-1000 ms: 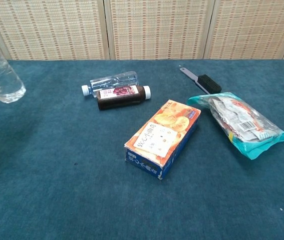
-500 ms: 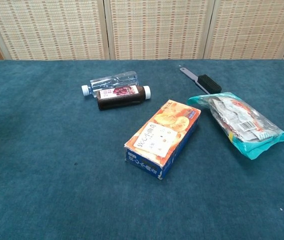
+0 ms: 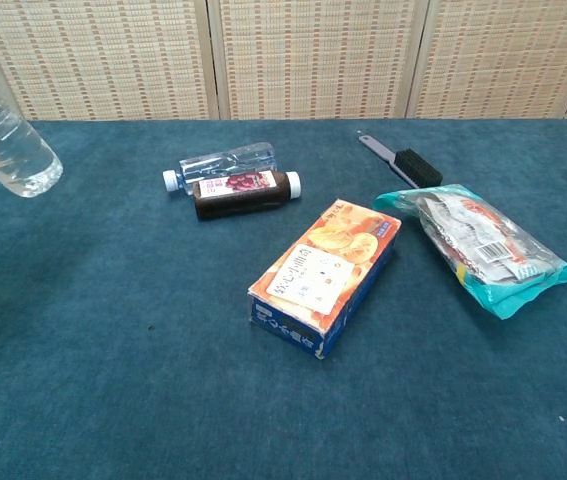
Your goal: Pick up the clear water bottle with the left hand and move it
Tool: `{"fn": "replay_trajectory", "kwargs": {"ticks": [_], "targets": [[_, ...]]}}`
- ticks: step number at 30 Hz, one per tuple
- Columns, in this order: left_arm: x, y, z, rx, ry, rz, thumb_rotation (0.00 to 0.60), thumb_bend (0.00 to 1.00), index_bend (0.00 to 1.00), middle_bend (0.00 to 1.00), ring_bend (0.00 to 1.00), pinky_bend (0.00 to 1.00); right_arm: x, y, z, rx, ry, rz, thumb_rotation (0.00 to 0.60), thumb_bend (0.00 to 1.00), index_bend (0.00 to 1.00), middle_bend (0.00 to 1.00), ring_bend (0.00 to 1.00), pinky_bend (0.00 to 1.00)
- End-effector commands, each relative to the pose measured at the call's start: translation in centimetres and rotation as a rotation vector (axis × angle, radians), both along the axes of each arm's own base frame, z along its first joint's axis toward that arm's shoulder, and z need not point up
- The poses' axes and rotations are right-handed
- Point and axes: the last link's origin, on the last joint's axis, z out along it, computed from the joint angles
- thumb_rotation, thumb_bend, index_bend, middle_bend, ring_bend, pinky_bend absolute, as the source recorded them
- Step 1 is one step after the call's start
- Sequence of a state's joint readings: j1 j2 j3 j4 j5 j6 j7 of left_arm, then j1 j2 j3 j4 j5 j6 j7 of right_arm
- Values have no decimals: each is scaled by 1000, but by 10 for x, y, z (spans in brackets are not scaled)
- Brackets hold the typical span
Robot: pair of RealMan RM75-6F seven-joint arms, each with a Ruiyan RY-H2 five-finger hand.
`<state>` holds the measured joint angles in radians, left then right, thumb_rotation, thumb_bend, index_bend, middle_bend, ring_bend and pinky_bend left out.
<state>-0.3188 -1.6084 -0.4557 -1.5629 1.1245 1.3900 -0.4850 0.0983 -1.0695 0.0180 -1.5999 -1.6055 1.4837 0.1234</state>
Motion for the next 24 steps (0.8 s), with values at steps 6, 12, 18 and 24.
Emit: {"fn": "replay_trajectory", "kwargs": {"ticks": [6,12,18,24], "targets": [[20,17,39,171,323,31,600,489,485,622,471,392,0,1,1,-2,-2,2,600,245,0,0,0,164],[5,7,7,21,334,60,600,490,485,623,471,392,0,0,-1,4,2,-2,600,245,0,0,0,164],[-5,6,-8,-23,346,84,600,489,485,623,471,394,0,0,-1,6,6,-4,600,246,0,0,0,164],[7,18,33,118,368,59,600,489,485,623,471,394,0,1,1,3,2,-4,600,246,0,0,0,164]]}}
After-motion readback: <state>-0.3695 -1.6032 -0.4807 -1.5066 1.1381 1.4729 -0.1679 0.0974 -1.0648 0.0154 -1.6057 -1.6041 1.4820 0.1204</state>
